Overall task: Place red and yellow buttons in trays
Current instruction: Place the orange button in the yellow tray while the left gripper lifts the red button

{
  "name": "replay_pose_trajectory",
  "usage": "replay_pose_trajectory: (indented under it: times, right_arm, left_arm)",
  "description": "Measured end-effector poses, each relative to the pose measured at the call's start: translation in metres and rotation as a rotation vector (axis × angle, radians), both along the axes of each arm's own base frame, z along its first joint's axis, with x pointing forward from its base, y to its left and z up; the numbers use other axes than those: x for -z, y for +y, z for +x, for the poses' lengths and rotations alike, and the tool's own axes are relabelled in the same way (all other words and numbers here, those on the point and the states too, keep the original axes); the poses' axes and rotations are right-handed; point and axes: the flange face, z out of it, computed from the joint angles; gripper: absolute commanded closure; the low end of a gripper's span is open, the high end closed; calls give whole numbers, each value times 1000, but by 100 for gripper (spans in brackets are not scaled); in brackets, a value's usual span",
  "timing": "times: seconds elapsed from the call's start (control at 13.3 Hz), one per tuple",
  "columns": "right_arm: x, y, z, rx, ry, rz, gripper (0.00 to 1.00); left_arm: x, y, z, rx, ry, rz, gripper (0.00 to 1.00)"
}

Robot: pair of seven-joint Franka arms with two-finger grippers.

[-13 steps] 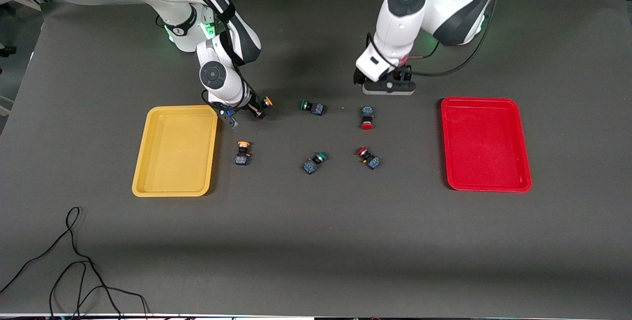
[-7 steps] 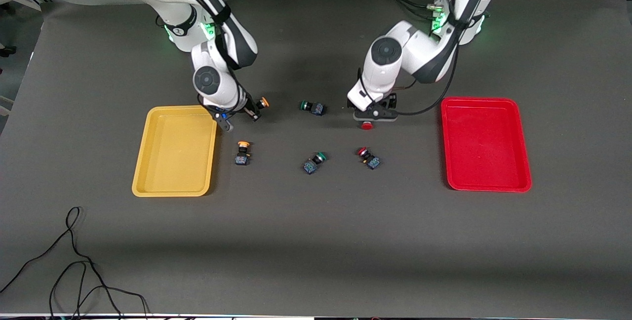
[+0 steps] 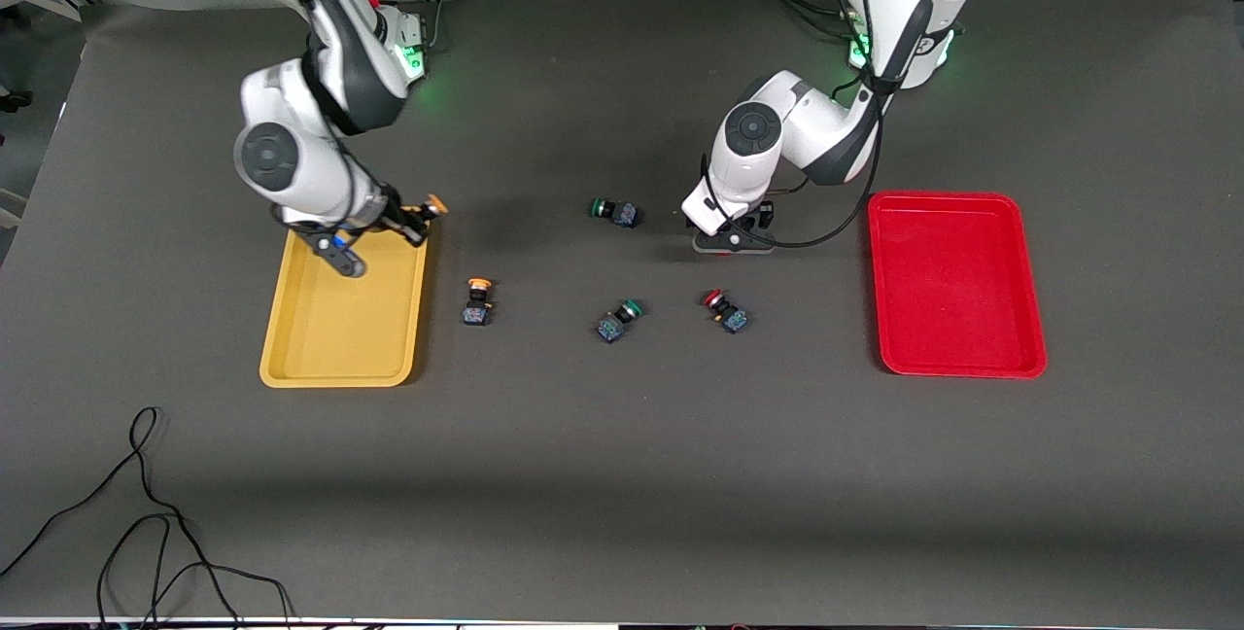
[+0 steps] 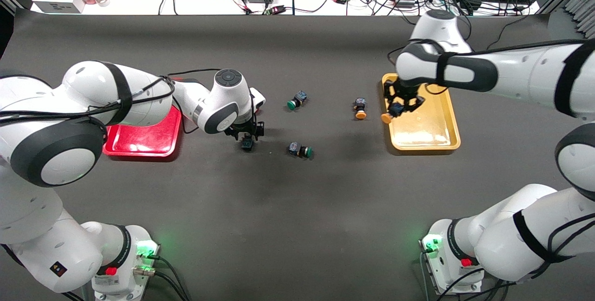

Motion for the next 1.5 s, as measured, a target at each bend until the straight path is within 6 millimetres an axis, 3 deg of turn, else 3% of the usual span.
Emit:
replay_pose_trajectory:
  times: [0.15, 0.38, 0.53, 0.68, 0.75, 0.83, 0.9, 1.13, 1.2, 1.35, 1.5]
  right_arm:
    - [16, -35, 0, -40, 20, -6, 71]
    - [56, -96, -6, -100, -4, -26, 71]
    - [79, -137, -13, -143, -15, -38, 71]
    - [90, -156, -16, -160, -9, -51, 70]
    - [92, -157, -16, -163, -9, -57, 55]
    - [95, -157, -15, -165, -13, -64, 16]
    - [98, -157, -16, -164, -10, -70, 0]
    - [103, -158, -16, -152, -6, -73, 0]
    - [101, -158, -14, -151, -12, -72, 0]
    - [91, -152, -3, -160, -40, -66, 0]
    - [66, -130, 18, -194, -72, -46, 0]
  left_arm:
    - [1, -2, -2, 6, 2, 2, 78]
    - [-1, -6, -2, 7, -2, -3, 88]
    - [-8, -10, 5, -12, -17, -15, 90]
    - [-20, -15, 15, -24, -33, -27, 90]
    - [-31, -16, 21, -32, -26, -20, 90]
    - [-49, -16, 30, -41, -11, -6, 90]
    - [-76, -14, 40, -55, 8, 6, 90]
    - [-189, 0, 58, -107, 31, -10, 95]
    - [-219, 12, 60, -123, 20, -22, 95]
    - [-256, 53, 69, -167, 21, -22, 95]
    - [-273, 119, 90, -207, 50, -7, 95]
